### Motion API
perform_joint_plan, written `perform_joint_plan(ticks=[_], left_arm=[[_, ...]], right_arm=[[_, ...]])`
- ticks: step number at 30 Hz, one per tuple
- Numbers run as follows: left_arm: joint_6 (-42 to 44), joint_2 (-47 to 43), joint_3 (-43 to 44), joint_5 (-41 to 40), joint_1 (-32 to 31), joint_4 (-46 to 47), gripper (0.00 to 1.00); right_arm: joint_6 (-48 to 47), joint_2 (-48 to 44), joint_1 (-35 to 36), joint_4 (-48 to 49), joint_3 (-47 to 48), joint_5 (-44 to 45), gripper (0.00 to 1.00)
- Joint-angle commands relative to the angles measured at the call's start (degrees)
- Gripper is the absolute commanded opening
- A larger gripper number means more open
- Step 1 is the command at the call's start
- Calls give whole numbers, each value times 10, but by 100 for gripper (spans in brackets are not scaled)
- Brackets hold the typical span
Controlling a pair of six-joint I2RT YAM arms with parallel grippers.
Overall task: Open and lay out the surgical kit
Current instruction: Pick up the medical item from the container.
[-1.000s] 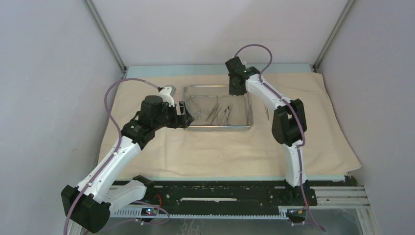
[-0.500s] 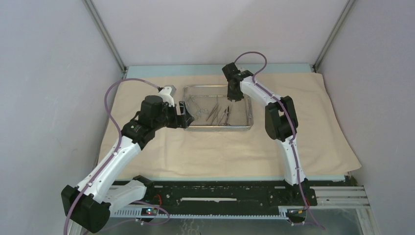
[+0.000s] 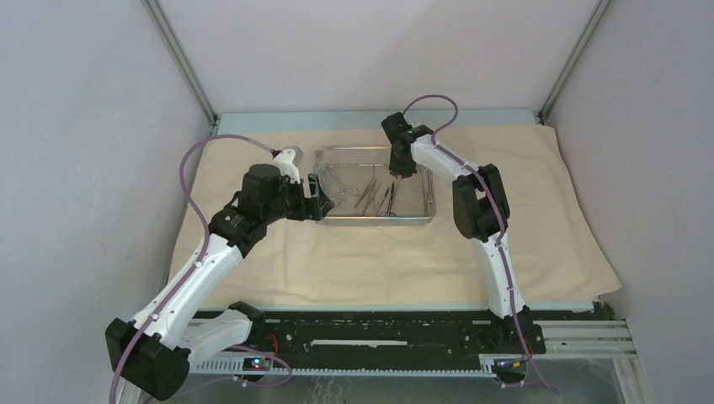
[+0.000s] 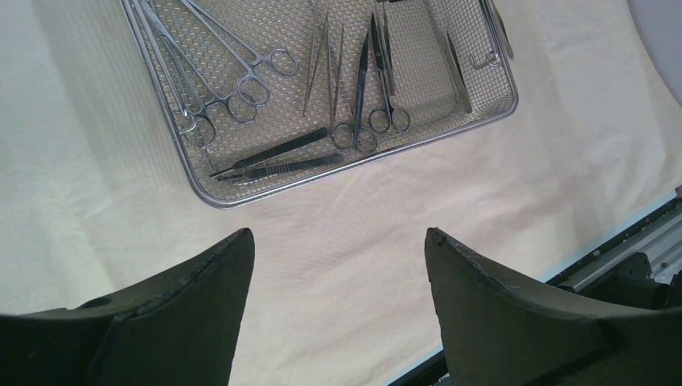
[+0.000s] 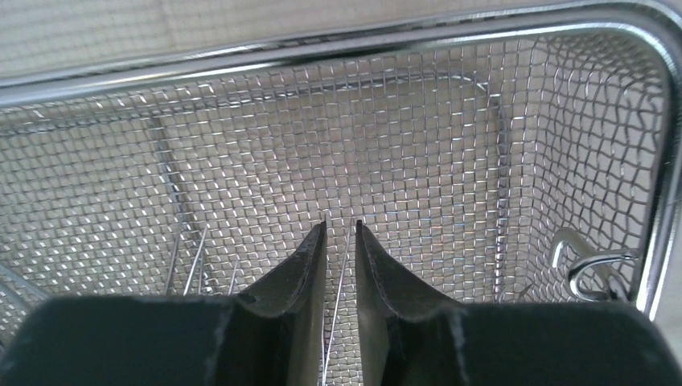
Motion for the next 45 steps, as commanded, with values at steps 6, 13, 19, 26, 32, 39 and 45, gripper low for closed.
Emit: perform_joint_plan(ticks=[6,13,19,26,32,39,45], left_arm=[[2,-9,-12,-3,4,15,82],[1,-8,-12,-4,4,15,82],[1,-5,-12,-5,4,15,82],[1,-3,-12,-5,4,15,82],[1,-4,-12,-7,4,15,82],[2,-5,-12,-9,4,14,82],[2,-5,-13,-13,4,14,82]], right_arm=[[23,-3,5,25,-35,0,25],[25,3,5,34,-38,-11,23],[30,0,7,44,-50,-14,13],[20,-22,5,53,-51,-5,0],[3,-51,3,53,-37,3,0],[-27,-87,1,50,-20,-3,0],[-57,-119,-2,34,-3,-10,0]])
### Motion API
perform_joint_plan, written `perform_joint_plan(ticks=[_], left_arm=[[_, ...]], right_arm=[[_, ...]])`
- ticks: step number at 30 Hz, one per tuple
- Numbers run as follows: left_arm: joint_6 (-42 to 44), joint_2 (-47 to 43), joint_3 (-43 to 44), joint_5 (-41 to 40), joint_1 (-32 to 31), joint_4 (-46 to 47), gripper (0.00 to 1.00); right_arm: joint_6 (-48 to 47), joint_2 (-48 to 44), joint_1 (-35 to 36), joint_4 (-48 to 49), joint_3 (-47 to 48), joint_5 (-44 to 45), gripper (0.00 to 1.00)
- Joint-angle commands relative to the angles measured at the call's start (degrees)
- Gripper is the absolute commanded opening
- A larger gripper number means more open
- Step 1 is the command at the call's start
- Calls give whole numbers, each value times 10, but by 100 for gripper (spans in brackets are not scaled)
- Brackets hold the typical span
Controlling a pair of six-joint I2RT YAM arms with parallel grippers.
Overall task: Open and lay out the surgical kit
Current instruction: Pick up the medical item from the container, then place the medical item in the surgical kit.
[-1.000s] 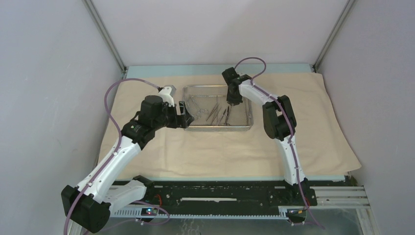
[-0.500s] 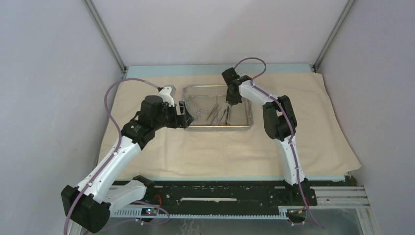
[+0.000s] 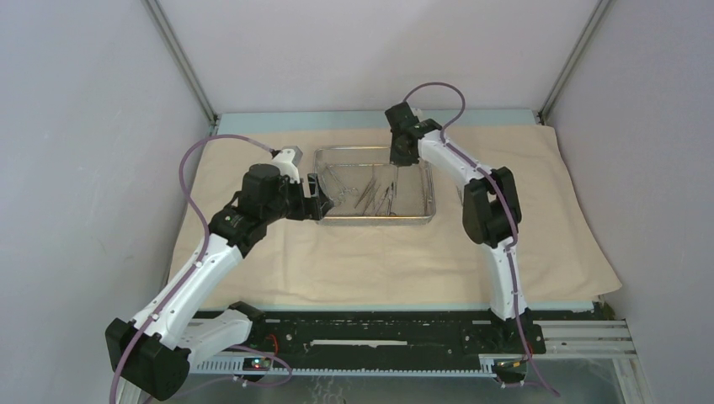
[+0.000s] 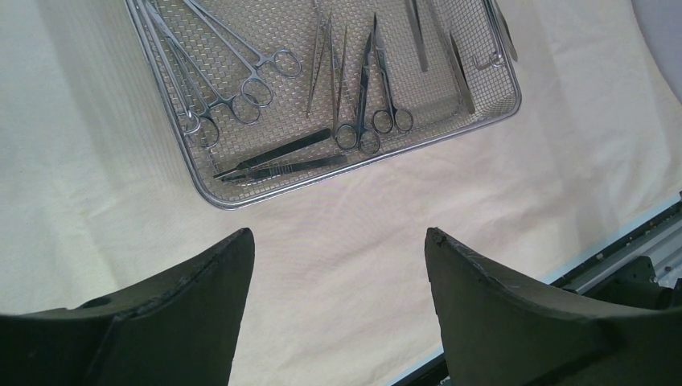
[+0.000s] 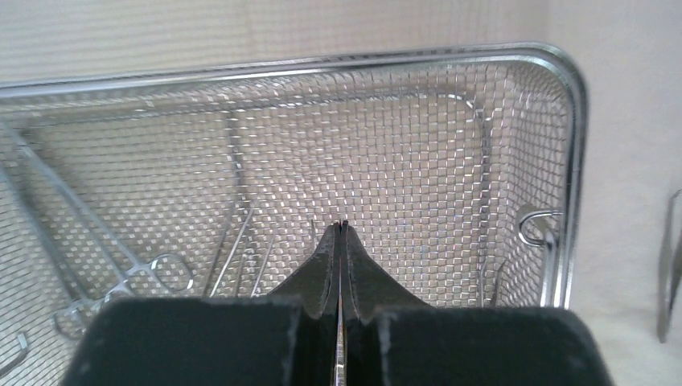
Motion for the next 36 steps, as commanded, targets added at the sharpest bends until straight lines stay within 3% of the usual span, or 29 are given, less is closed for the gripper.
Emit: perform_joint_plan(ticks=[1,10,20,26,36], left_arm=[[2,-5,-13,-8,3,14,82],[-1,-13,-12,-7,3,14,82],[-9,-10,-15,25,3,26,82],[-11,-16,-14,32,3,27,82],[-10,-35,-15,26,3,27,82]], right_arm=[[-38,-69,-6,-3,33,-2,0],[-121,-171,-46,-9,-25,-25,0],[-202,-304,-160,47,-208,-53,0],[-240,-289,-210,86,-256,-48,0],[-280,-203,-226,160,-286,-18,0]])
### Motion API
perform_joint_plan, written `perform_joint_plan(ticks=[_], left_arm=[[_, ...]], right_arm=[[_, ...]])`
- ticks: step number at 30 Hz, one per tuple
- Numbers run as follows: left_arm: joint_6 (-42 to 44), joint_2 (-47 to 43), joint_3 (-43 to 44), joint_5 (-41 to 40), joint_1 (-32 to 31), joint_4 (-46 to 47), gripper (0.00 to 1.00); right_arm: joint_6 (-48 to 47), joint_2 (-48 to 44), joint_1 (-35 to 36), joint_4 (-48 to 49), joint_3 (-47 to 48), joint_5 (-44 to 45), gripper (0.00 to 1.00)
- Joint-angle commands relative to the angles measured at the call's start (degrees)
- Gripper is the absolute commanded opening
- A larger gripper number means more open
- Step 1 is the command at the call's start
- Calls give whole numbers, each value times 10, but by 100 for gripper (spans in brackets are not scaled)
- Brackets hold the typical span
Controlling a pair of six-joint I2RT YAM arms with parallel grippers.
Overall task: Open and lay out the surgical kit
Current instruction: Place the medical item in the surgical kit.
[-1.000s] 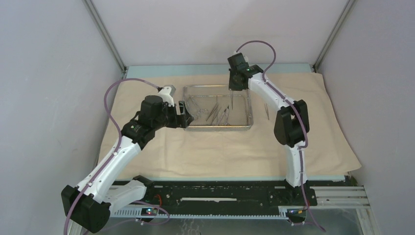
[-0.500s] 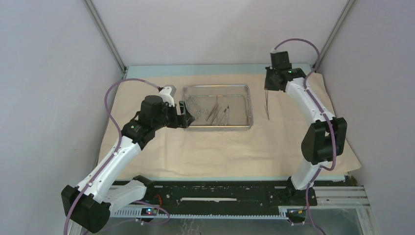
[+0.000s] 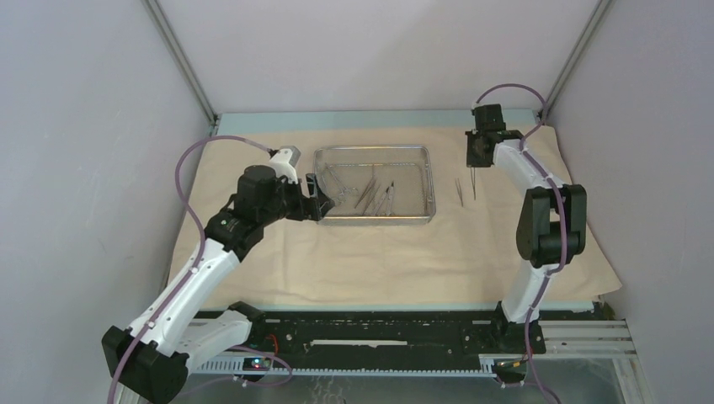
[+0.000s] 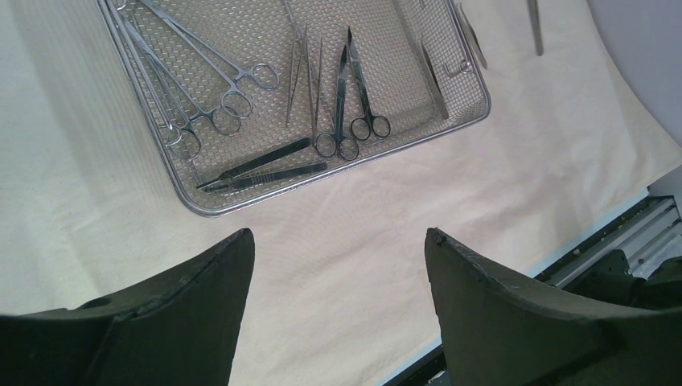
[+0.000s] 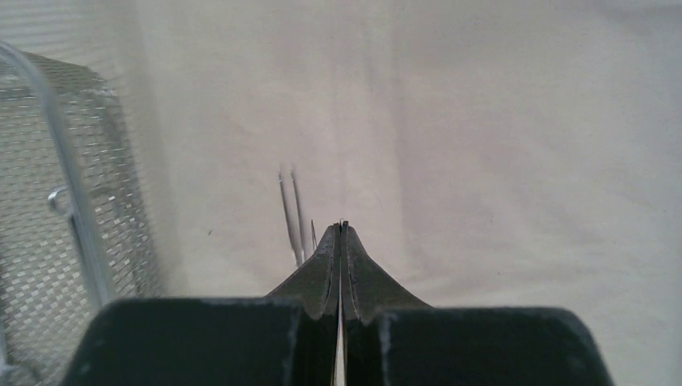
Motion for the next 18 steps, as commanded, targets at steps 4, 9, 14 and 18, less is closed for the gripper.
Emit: perform_joint_plan(ticks=[4,9,14,18], left_arm=[[-4,-19,-13,2,3,16,82],[-3,-15,-12,7,3,16,82],[-3,-12,-13,7,3,16,82],[-3,-9,-13,7,3,16,82]], right_arm=[[-57,53,-7,98,-42,17,0],[-60,71,-14,117,-39,6,0],[-64,93,-14,113,-25,-3,0],[-58,107,-15,103,-4,-5,0]])
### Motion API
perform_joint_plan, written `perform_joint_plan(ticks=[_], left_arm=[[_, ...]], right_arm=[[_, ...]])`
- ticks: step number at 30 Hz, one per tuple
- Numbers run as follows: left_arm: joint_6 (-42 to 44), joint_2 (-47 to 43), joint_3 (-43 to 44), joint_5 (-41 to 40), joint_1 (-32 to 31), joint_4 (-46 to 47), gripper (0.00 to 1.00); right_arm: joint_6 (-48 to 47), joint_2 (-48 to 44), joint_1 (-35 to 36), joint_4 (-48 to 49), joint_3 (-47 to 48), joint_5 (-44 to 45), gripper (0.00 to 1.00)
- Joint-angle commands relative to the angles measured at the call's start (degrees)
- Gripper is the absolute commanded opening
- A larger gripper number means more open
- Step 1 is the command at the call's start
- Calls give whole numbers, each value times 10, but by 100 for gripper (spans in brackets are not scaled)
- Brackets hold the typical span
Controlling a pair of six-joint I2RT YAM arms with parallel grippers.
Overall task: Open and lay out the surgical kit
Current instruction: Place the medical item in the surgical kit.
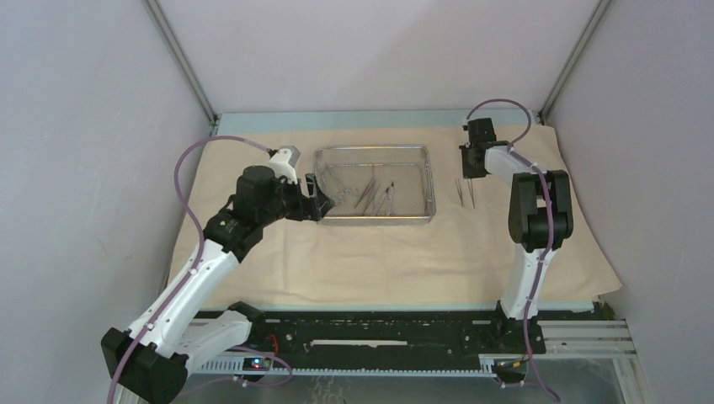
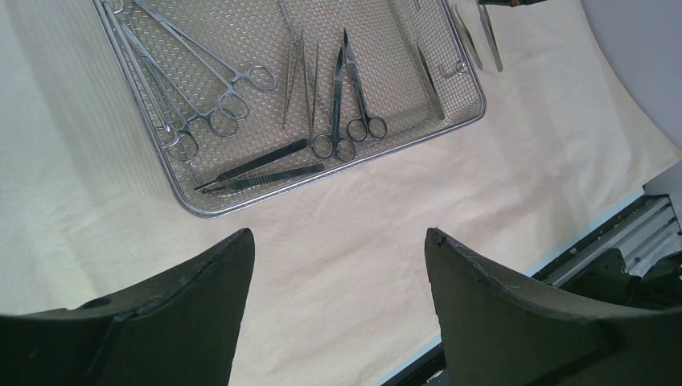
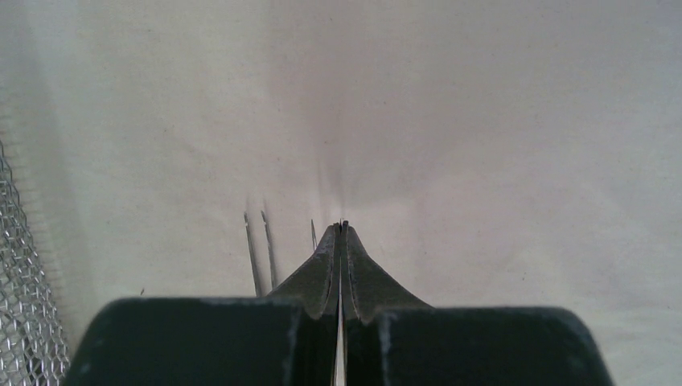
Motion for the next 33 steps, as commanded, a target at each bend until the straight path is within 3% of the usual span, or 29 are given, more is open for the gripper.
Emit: perform_joint_plan(ticks=[1,22,33], left_arm=[[-3,-1,-13,4,3,15,82],[0,6,-13,-3,3,12,82],[0,8,-12,-3,3,12,82]], right_arm=[[0,18,-5,5,44,-11,0],[13,69,-7,-55,113,-25,0],[22,66,-8,-63,112,-19,19]])
